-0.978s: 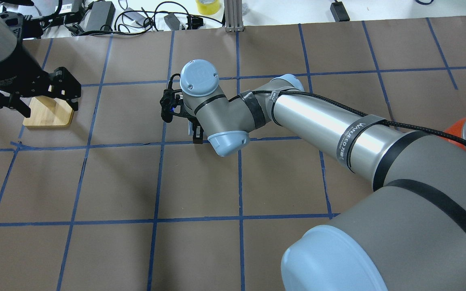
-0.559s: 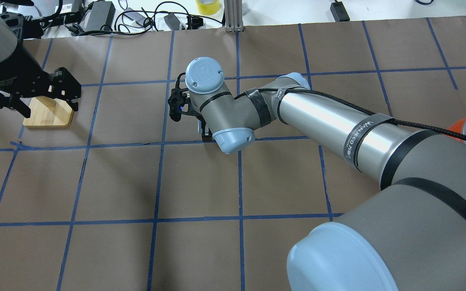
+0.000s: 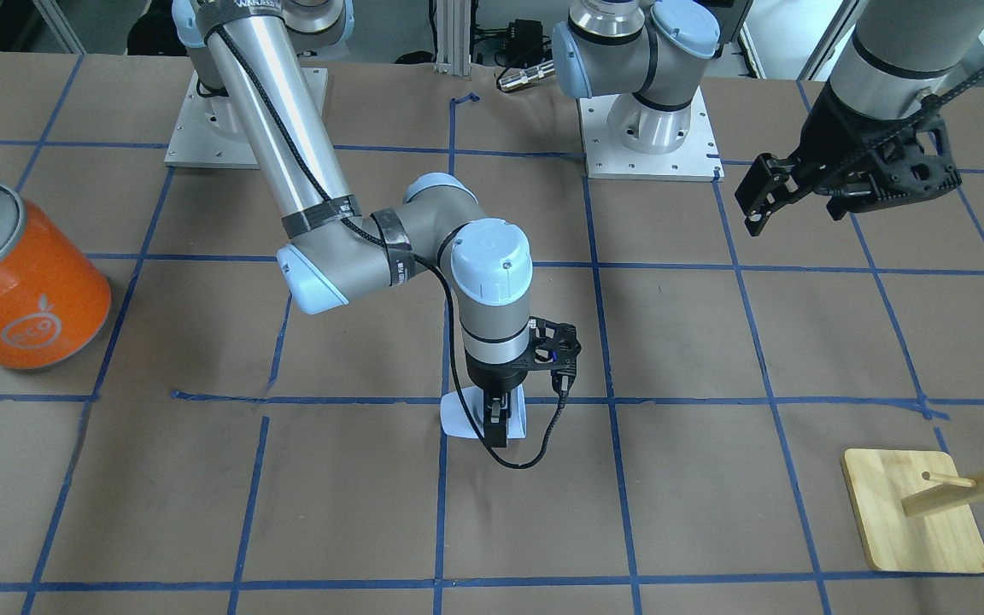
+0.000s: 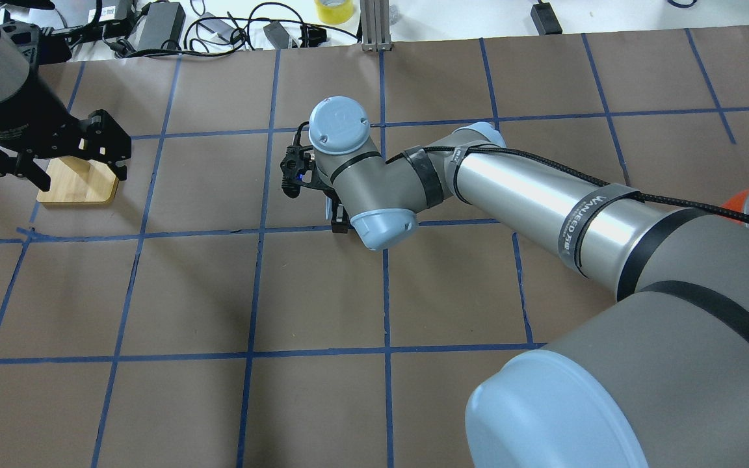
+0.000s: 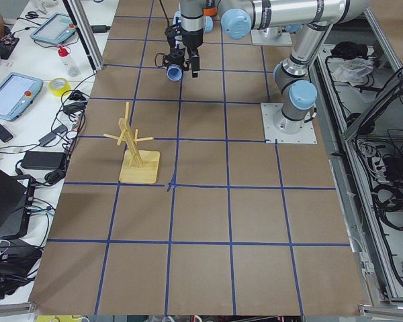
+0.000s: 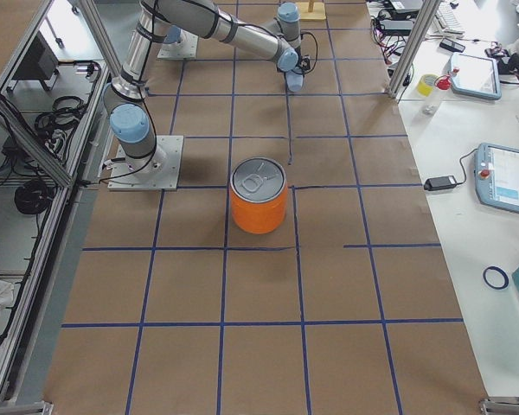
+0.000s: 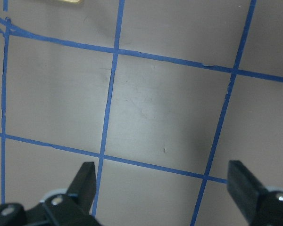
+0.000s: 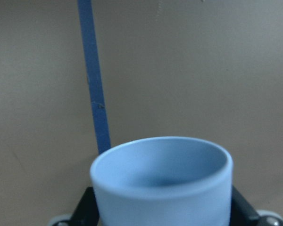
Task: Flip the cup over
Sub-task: 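Lower the cup onto its side and open the right gripper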
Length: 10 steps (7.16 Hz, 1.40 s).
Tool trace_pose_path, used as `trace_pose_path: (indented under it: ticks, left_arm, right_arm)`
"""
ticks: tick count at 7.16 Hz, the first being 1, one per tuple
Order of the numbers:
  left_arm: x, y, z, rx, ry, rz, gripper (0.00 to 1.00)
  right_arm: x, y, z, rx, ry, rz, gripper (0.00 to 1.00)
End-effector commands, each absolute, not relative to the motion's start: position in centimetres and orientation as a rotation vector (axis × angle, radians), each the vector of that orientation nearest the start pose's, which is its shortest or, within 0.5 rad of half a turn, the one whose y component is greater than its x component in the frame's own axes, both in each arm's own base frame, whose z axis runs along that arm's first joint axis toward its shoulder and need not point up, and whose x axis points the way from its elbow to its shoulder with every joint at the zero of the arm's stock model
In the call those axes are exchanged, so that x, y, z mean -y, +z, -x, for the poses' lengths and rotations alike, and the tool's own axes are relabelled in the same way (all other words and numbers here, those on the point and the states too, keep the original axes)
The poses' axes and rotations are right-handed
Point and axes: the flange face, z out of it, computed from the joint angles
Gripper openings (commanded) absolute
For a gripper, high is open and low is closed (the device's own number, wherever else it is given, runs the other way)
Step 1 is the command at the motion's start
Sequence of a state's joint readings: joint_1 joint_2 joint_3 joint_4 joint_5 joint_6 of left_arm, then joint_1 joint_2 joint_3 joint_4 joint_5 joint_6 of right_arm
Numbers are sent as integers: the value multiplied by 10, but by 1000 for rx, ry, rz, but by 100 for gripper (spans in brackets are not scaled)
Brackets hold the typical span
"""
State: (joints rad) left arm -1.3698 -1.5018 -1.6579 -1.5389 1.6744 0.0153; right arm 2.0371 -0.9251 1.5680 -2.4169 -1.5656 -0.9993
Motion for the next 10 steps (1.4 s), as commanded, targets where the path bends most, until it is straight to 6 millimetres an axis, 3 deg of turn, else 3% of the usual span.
trace_pose_path:
  ticks: [1, 3, 4, 6, 7, 8, 10]
  left_arm:
    - [480, 481, 29, -3025, -4, 280, 100]
    - [481, 478, 29, -3029, 2, 288, 100]
    - [480, 478, 29, -3026, 3, 280, 100]
    - [481, 478, 29, -3027, 5, 280, 100]
    - [480, 477, 29, -3028, 7, 278, 100]
    - [481, 478, 29, -3028, 2, 283, 100]
    - [480, 478, 28, -3023, 2, 294, 100]
  right_arm:
    - [551, 185, -425, -2370, -301, 2113, 68]
    - [551, 191, -424, -2374, -304, 2107, 68]
    - [550, 205, -422, -2390, -311, 2074, 68]
    - [537, 265, -408, -2400, -264, 2046, 67]
    - [536, 298, -384, -2414, -229, 1983, 71]
    - [539, 342, -355, -2446, -303, 1881, 87]
    - [551, 402, -273, -2641, -330, 1589, 99]
